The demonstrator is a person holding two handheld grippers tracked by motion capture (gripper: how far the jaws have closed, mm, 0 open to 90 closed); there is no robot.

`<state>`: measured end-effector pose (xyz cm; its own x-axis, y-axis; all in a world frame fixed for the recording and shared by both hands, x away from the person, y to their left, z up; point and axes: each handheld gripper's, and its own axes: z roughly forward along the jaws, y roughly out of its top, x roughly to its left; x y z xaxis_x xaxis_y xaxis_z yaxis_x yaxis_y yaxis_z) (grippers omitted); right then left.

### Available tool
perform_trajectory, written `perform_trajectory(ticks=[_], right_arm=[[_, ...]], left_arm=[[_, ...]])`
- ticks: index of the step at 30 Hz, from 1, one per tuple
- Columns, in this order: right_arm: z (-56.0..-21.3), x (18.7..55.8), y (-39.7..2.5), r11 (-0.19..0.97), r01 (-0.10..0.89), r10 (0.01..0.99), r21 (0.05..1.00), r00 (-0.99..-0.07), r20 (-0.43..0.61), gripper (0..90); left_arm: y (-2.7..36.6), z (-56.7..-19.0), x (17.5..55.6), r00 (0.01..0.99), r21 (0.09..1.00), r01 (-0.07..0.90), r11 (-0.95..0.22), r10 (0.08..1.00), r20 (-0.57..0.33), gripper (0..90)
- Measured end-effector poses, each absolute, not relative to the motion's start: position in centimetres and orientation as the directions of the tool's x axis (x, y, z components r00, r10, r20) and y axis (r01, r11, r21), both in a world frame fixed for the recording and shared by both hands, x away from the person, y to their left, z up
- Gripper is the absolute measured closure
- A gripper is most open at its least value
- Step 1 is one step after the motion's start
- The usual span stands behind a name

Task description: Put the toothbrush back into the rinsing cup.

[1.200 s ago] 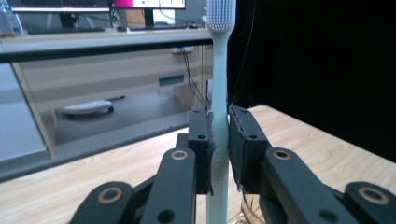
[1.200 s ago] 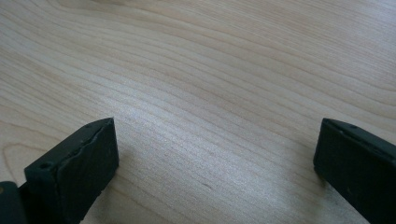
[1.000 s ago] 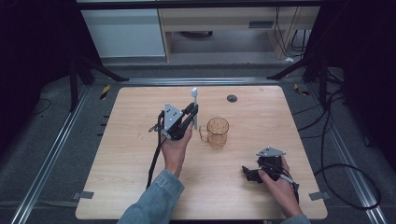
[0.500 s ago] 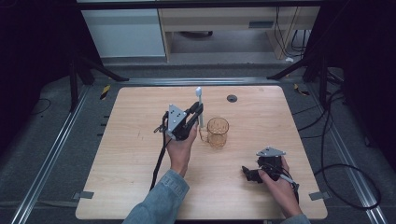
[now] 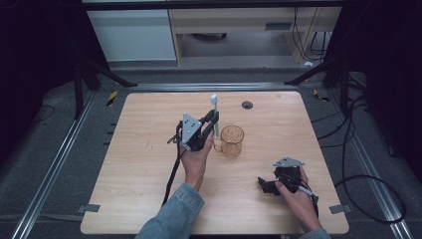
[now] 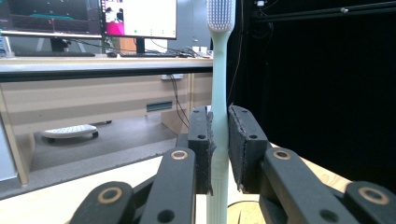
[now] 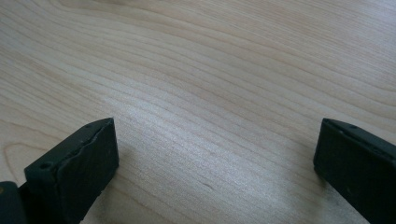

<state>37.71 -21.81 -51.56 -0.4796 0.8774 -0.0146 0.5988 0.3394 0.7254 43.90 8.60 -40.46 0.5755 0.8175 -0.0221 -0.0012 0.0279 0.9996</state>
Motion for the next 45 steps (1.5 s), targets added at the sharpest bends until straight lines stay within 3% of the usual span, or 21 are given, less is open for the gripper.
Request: perform_trajectory(ticks=[45], right_arm=[[-51.5, 37.7, -21.7, 0.333, 0.604, 0.878, 0.724, -0.478, -0.005, 0.3]], left_arm=[[8.5, -45.3, 44.6, 0.557, 0.997, 0.076, 0.004, 0.829, -0.045, 78.7]])
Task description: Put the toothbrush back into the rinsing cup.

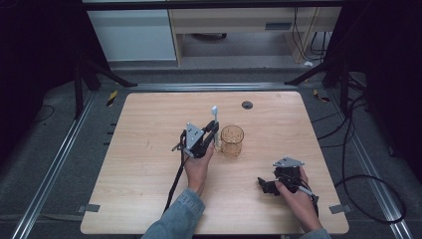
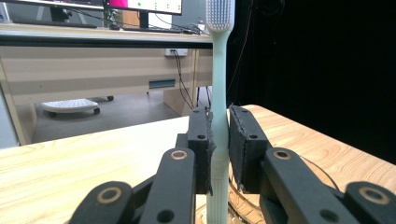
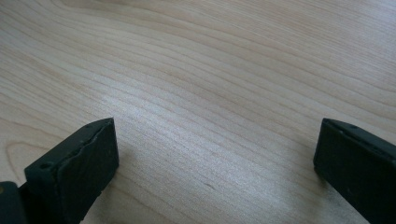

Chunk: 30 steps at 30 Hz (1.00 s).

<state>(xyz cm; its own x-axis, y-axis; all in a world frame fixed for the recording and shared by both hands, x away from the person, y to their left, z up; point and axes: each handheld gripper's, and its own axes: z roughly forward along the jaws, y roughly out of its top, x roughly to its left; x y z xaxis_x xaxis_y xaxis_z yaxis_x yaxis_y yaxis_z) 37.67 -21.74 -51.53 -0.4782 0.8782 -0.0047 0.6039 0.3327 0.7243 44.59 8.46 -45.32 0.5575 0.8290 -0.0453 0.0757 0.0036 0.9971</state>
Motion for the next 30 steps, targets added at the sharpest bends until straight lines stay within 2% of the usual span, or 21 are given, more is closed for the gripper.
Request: perform_trajectory(ticks=[30], right_arm=[[-51.53, 37.68, -21.74, 0.332, 0.604, 0.878, 0.724, -0.478, -0.004, 0.3]], left_arm=[[8.72, -46.0, 44.7, 0.566, 0.992, 0.121, -0.044, 0.824, -0.032, 78.3]])
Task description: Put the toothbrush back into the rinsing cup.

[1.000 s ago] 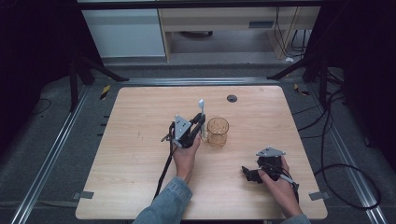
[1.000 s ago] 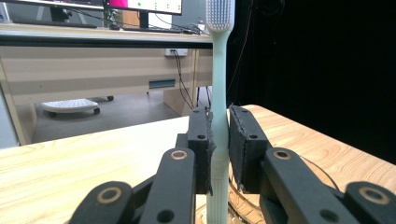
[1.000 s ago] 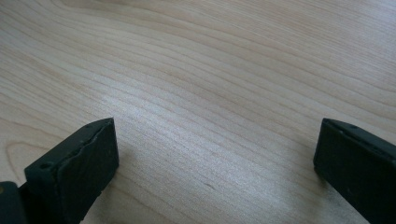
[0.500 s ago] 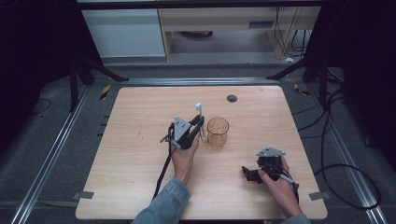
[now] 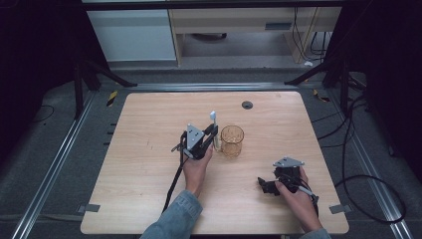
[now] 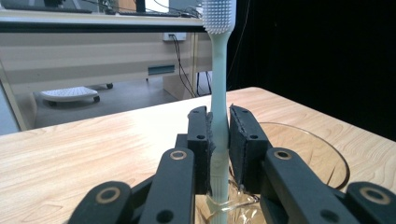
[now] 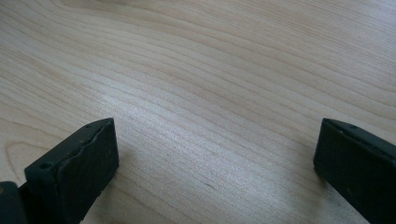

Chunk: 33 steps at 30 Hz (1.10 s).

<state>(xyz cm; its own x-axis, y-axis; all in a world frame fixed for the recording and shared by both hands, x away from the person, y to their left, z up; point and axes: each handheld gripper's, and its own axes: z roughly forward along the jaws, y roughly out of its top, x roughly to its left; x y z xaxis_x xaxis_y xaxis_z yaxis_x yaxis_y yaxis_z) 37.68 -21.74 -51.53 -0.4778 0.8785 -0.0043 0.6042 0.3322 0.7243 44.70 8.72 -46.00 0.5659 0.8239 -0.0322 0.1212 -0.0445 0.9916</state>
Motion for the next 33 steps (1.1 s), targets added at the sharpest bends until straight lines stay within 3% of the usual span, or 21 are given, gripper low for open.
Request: perform_trajectory(ticks=[33], right_arm=[[-51.53, 37.68, -21.74, 0.332, 0.604, 0.879, 0.724, -0.477, -0.004, 0.3]], left_arm=[[8.58, -46.43, 44.63, 0.57, 0.987, 0.145, -0.066, 0.821, -0.028, 78.1]])
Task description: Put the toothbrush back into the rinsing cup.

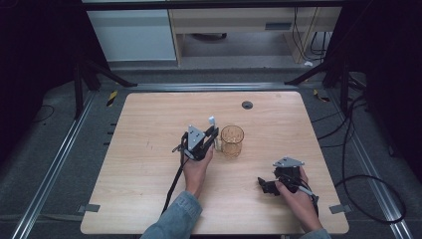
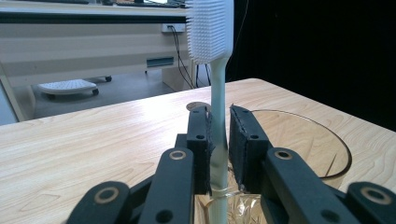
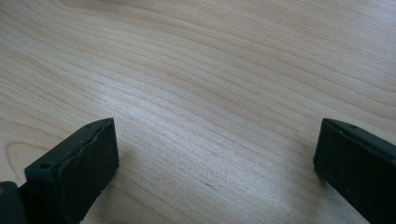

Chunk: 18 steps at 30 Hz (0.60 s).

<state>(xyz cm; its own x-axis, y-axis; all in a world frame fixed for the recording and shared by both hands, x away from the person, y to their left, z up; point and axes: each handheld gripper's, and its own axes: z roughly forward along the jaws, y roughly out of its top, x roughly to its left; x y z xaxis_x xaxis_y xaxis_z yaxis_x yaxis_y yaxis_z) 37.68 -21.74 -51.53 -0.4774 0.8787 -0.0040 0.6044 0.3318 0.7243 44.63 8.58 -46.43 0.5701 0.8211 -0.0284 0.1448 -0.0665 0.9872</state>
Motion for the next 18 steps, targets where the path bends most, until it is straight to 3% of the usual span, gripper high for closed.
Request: perform_trajectory(ticks=[18], right_arm=[[-51.53, 37.68, -21.73, 0.331, 0.605, 0.879, 0.724, -0.477, -0.003, 0.3]], left_arm=[[9.19, -46.19, 44.31, 0.574, 0.982, 0.168, -0.087, 0.818, -0.026, 77.0]])
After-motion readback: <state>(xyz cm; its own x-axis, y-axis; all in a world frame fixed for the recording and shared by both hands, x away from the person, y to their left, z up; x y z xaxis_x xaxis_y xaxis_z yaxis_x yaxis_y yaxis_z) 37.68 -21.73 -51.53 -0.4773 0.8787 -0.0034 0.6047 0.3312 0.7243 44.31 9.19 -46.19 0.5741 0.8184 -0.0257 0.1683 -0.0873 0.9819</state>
